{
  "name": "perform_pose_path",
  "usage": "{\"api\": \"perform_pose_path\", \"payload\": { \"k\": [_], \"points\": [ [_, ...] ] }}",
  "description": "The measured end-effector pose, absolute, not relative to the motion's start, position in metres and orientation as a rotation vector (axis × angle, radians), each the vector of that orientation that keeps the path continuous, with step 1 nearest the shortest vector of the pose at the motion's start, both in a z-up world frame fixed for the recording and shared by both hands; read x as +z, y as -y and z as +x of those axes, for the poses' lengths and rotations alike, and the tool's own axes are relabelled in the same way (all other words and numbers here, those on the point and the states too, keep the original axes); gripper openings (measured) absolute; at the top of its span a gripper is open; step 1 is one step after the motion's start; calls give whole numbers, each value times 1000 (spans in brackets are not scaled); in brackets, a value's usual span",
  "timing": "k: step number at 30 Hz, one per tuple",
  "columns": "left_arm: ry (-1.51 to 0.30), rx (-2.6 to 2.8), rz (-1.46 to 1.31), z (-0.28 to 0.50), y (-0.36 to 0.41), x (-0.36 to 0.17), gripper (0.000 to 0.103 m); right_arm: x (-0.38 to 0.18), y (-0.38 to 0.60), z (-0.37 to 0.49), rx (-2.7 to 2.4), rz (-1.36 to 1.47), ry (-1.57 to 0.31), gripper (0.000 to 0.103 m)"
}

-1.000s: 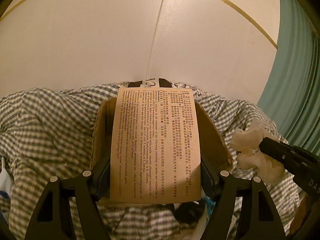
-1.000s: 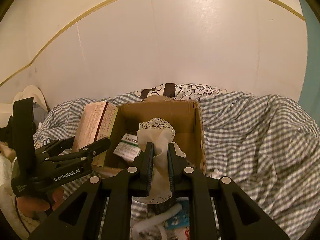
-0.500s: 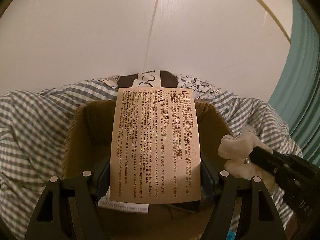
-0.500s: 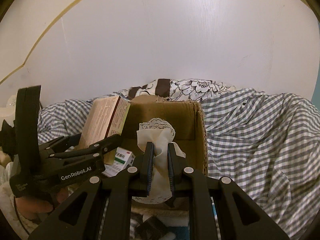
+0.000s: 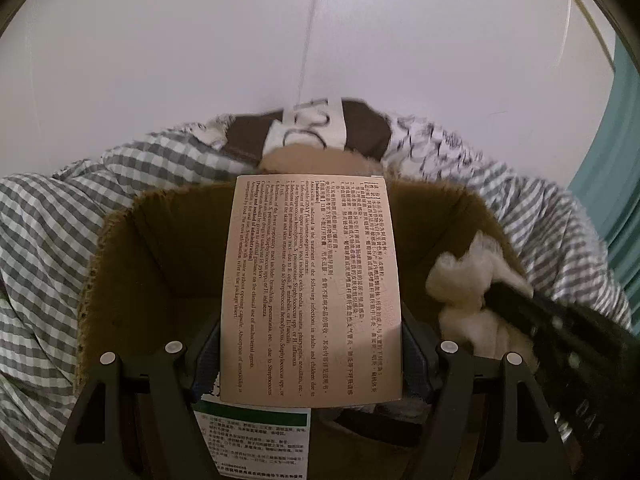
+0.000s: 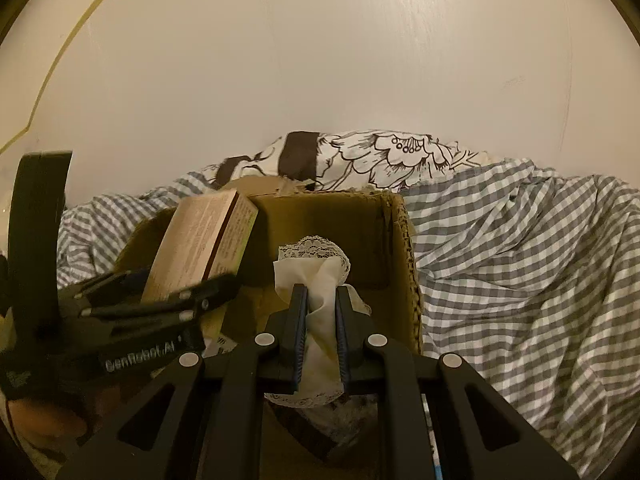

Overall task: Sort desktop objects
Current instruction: 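Carry the leaflet with the left gripper and the cloth with the right gripper into the box, then reach the left gripper to the white tape roll and grasp it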

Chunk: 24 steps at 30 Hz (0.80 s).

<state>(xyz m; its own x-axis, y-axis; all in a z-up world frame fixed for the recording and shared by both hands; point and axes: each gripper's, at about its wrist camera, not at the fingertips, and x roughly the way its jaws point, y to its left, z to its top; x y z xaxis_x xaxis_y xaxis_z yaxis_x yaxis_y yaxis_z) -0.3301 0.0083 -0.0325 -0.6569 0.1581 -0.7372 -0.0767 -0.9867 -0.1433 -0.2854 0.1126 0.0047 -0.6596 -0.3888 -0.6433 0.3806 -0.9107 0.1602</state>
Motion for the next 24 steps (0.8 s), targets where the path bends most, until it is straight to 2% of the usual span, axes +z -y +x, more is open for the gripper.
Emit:
{"api": "perform_pose_path", "payload": {
  "k": [6,8,9,10,11,13,24],
  "points": [
    [147,2744,-1234,-329,-8,-36,76,4,-114,-287,-2541,976,66,13],
    [166,2716,-1250,-328,-7,-36,84,6,-116,-286,-2537,975,84,20],
    [165,2709,-1261,-327,-7,-35,95,9,-118,-283,-2547,971,87,24],
    [157,2722,-1263,-324,-7,-33,101,11,-121,-281,-2557,965,91,30],
    [149,2743,-1251,-321,-7,-30,101,14,-124,-278,-2564,962,96,38],
    [120,2772,-1222,-314,-8,-24,101,21,-133,-271,-2581,950,109,43],
    [115,2773,-1180,-246,-10,20,101,70,-193,-205,-2645,935,114,43]
  ]
}}
